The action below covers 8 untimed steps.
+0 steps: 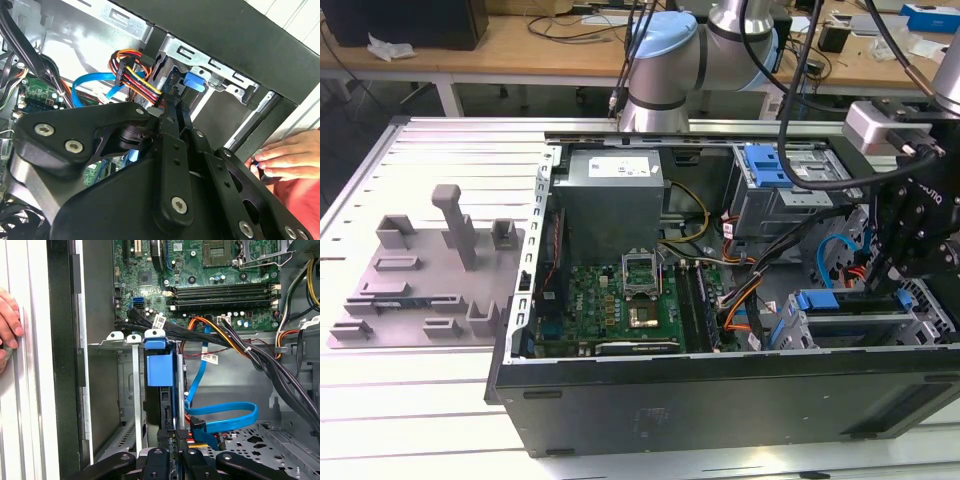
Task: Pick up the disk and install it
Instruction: 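Insert the first disk wire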
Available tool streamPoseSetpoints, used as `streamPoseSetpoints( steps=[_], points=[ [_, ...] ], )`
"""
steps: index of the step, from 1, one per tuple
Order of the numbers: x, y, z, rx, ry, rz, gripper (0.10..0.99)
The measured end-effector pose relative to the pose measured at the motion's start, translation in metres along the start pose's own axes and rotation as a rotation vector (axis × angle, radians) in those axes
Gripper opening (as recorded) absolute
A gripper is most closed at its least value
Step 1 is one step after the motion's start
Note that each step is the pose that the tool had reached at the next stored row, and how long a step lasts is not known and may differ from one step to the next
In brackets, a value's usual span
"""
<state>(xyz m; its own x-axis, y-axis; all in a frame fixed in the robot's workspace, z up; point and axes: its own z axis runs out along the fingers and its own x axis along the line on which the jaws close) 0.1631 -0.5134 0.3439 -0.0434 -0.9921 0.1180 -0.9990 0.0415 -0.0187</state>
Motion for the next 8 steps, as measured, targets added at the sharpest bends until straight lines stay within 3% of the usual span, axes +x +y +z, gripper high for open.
streamPoseSetpoints(
  steps=[8],
  points=[
    [-0.0005, -0.0003, 0.0044, 0.000, 0.0001, 0.000, 0.169]
  ],
)
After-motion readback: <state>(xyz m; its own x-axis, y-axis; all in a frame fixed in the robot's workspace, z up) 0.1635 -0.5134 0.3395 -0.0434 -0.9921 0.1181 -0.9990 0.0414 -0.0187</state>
